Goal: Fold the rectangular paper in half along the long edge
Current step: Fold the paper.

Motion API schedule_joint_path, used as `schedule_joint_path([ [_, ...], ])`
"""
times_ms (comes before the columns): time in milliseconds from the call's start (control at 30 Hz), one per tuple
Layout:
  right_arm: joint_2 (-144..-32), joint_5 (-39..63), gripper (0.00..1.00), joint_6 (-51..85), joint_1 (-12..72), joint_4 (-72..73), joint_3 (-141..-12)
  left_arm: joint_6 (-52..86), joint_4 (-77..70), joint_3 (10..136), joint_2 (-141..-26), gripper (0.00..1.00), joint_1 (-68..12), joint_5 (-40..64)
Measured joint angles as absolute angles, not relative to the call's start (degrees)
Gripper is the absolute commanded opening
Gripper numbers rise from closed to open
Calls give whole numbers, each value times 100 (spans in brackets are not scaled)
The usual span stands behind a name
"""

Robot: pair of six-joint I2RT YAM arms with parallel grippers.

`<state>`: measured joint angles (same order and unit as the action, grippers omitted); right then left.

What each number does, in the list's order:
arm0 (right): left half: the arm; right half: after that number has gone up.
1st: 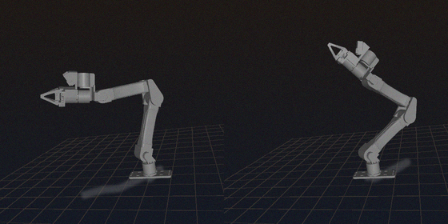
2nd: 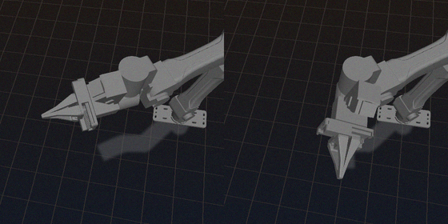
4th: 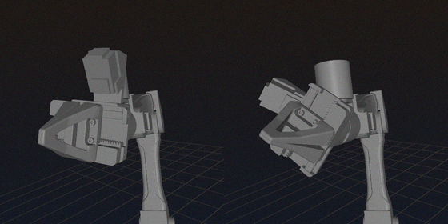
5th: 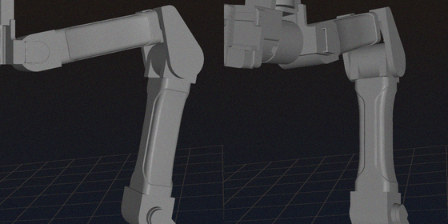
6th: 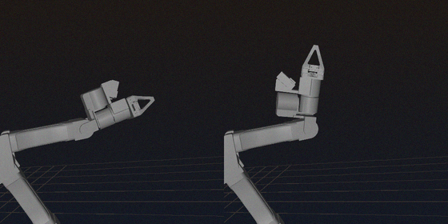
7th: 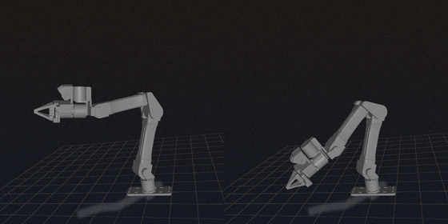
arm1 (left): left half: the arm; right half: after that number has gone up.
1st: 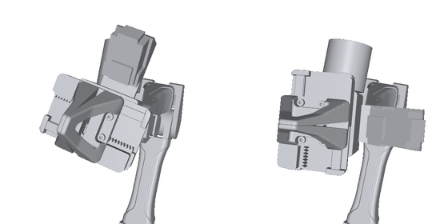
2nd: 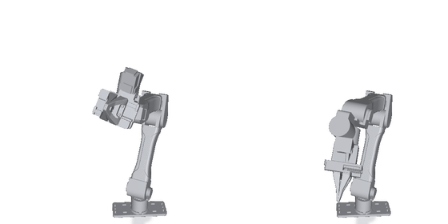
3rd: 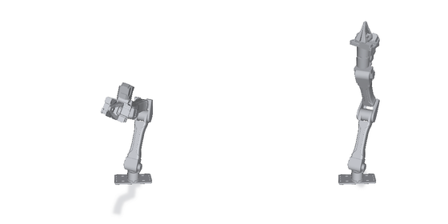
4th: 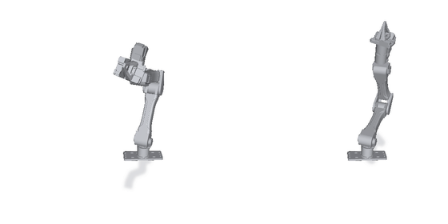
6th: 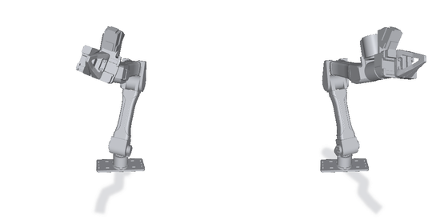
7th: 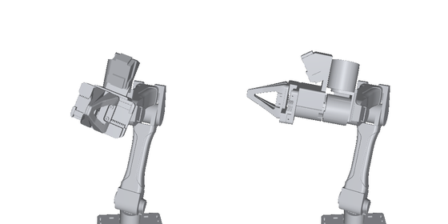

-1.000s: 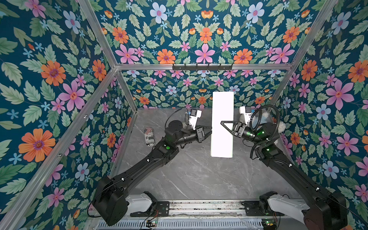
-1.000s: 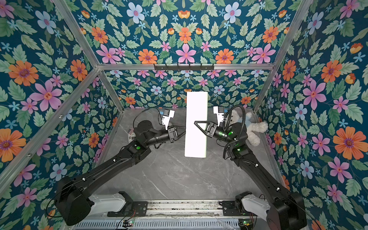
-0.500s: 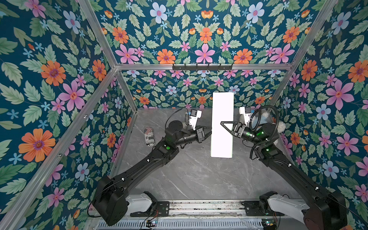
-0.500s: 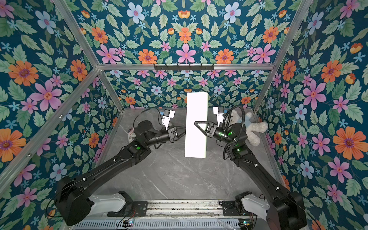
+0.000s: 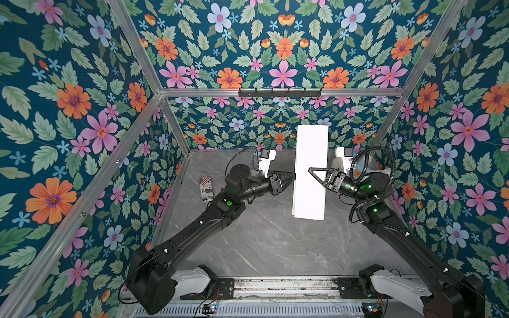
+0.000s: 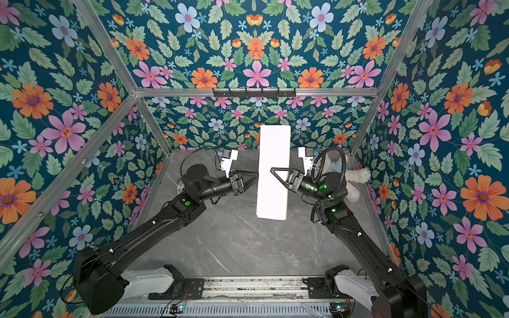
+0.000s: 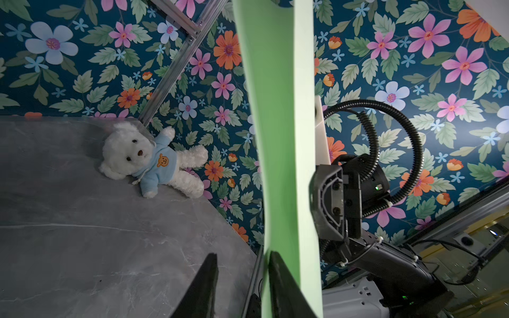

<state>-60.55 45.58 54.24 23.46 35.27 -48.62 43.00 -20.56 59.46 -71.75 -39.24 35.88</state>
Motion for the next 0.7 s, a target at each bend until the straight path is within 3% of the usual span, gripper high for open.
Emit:
schedule_joint_path([
  [700,-5861,4838,28,6165,2346,4134,-4827,5411,-3787,6298,-7467,40,-3817,4204],
])
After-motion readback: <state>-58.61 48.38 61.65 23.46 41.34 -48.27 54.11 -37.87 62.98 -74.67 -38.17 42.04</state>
